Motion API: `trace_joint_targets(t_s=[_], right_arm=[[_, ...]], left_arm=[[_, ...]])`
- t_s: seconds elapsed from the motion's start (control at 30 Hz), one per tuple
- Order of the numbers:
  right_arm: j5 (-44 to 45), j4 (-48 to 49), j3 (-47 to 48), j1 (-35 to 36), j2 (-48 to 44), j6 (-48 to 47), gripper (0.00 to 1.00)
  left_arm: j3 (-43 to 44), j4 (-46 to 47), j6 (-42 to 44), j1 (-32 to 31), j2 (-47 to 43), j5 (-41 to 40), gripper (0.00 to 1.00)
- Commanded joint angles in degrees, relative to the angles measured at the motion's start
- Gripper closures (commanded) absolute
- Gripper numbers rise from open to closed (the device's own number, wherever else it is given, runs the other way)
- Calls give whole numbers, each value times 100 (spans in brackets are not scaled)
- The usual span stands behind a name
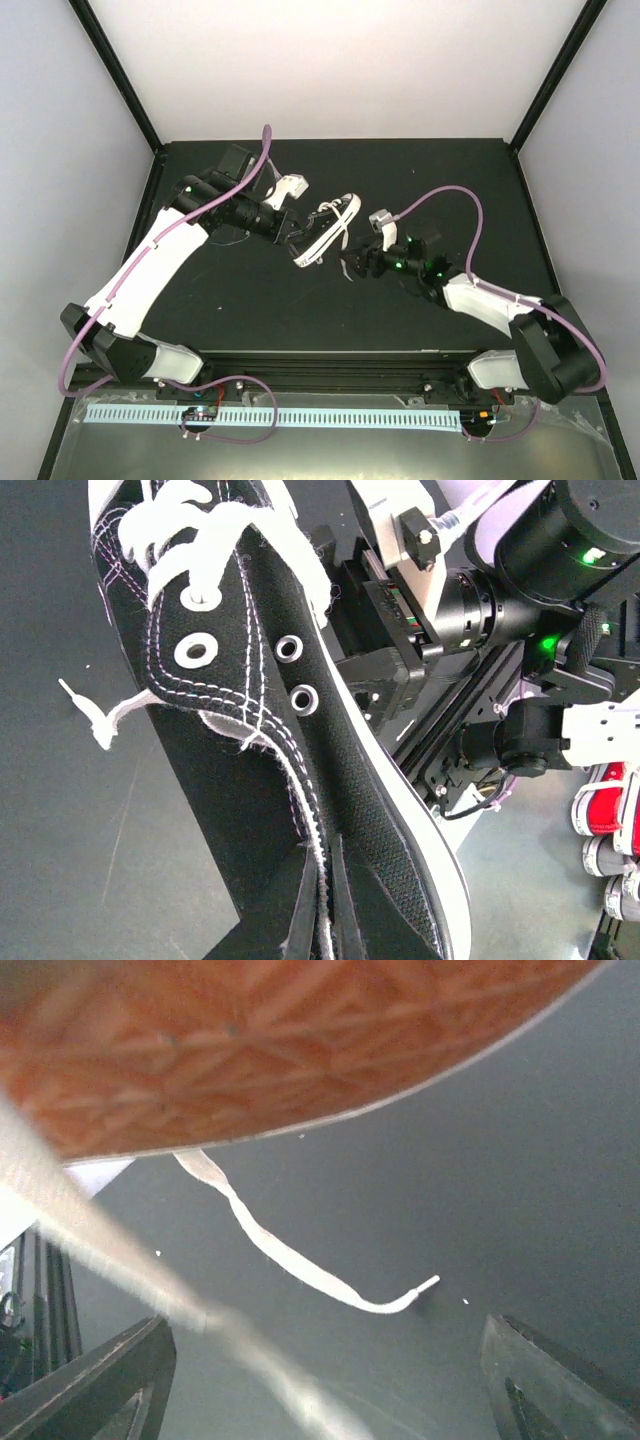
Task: Tie the shoes
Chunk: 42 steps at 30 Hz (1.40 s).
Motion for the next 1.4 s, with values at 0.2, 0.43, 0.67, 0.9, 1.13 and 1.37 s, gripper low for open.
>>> trace_joint_targets(t_s=[0.2,0.43,0.67,0.9,1.13,1.37], right_arm=[[-411,636,669,188,746,-98,40],[335,248,742,188,283,93,98],[951,-1907,2338,462,269,-52,98],[924,-2582,3367,768,836,341,98],[1030,-3217,3112,779,724,166,98],[1595,-4022,2387,785,409,93,98]], left_arm=[[579,138,158,-42,106,359,98],[562,-30,295,160,5,-1388,98],[641,249,819,764,-43,-3293,99],[763,250,1038,928,-54,-4367,99],[-1211,921,-163,21,-167,-3125,98],[-2972,2611,-1887,-1418,-174,-2728,98]])
